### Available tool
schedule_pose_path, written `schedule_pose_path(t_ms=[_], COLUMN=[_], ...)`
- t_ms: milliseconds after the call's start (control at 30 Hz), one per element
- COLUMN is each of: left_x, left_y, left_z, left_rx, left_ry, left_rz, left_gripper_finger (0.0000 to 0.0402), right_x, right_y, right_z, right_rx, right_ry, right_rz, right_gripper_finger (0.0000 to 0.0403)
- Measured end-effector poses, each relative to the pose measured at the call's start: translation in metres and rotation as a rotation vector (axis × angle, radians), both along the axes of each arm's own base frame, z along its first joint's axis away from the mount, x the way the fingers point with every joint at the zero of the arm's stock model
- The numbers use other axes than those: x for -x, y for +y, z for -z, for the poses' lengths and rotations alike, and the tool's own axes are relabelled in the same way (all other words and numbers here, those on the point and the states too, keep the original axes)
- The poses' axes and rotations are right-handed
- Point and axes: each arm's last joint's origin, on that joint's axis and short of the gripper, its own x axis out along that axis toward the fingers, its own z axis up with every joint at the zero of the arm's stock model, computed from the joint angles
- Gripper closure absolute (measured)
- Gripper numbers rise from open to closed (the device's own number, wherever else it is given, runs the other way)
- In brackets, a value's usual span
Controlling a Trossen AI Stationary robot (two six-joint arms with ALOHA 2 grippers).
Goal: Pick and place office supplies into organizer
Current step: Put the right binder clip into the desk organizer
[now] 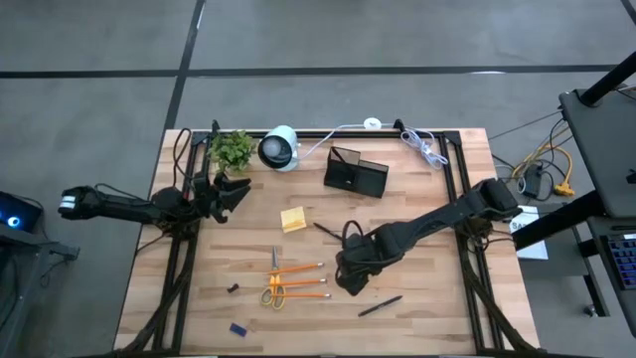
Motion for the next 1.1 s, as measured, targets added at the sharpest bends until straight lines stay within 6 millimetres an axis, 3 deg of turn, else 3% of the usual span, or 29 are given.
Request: schedule_pose_path(t_ms=[300,867,1100], left_x=[-0.001,-0.003,-0.003], left_y=[0.000,0.000,0.000], left_z=[0.001,0.003,0.003], left_rx=[-0.001,-0.003,-0.003], left_ry=[0.010,0.032,0.034], left_rz=[0.001,0.000,0.001], left_gripper_finger=[0.0235,0.0235,0.0235], right_x=[0.000,-0.013,-0.014], right_y=[-0.001,0.003,0.001], right_z=[0.011,0.051,0.051], right_rx=[0.017,0.054,0.109], right_ry=[0.026,0.104,0.081], right_rz=[0.001,0.011,0.044], right_gripper_finger=[0.0199,0.0199,0.0200])
